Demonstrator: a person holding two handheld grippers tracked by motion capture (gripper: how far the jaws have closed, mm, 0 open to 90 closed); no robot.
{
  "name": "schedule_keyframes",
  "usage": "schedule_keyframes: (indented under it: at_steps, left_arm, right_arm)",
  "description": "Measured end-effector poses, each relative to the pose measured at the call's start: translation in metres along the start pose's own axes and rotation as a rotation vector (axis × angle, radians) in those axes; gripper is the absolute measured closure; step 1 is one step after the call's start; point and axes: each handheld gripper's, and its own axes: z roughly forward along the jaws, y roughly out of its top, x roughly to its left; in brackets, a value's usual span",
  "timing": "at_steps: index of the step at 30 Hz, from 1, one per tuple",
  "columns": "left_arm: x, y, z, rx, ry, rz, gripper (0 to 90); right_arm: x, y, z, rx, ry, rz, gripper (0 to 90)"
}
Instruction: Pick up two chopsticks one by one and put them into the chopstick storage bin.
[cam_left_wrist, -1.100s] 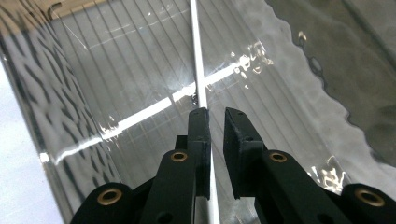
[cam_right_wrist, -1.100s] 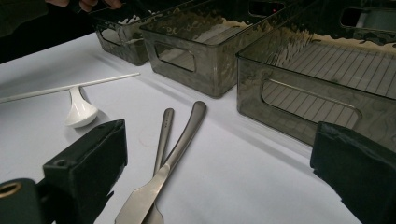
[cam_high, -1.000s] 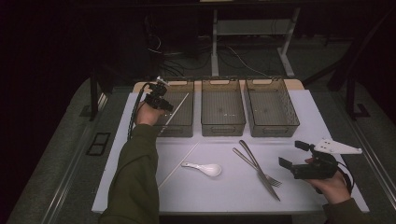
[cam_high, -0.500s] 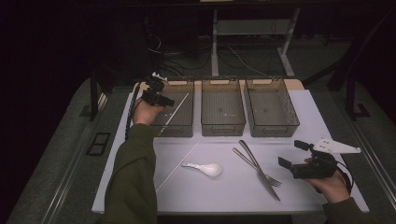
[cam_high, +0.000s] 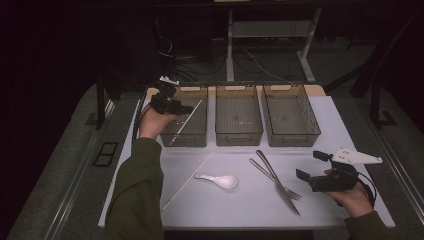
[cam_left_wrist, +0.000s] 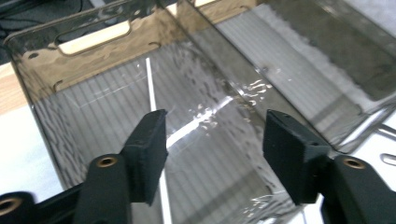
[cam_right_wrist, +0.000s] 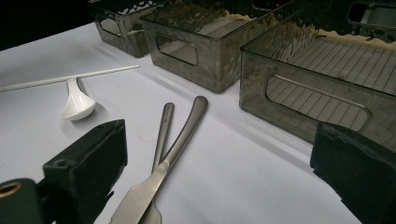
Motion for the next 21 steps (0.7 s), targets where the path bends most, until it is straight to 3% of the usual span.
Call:
schedule_keyframes:
  at_steps: [10, 15, 21]
  left_arm:
    - [-0.018, -0.014, -0.014, -0.017, -0.054, 0.023, 30.8]
    - [-0.032, -0.026, -0.021, -0.046, -0.067, 0.037, 26.3]
    - [-0.050, -0.044, -0.026, -0.036, -0.076, 0.056, 25.6]
  right_arm:
    - [0.000, -0.002, 0.000, 0.006, 0.006, 0.004, 3.8]
    - [0.000, -0.003, -0.002, 0.006, 0.003, 0.001, 3.7]
    - [0.000, -0.003, 0.000, 0.010, 0.002, 0.007, 3.7]
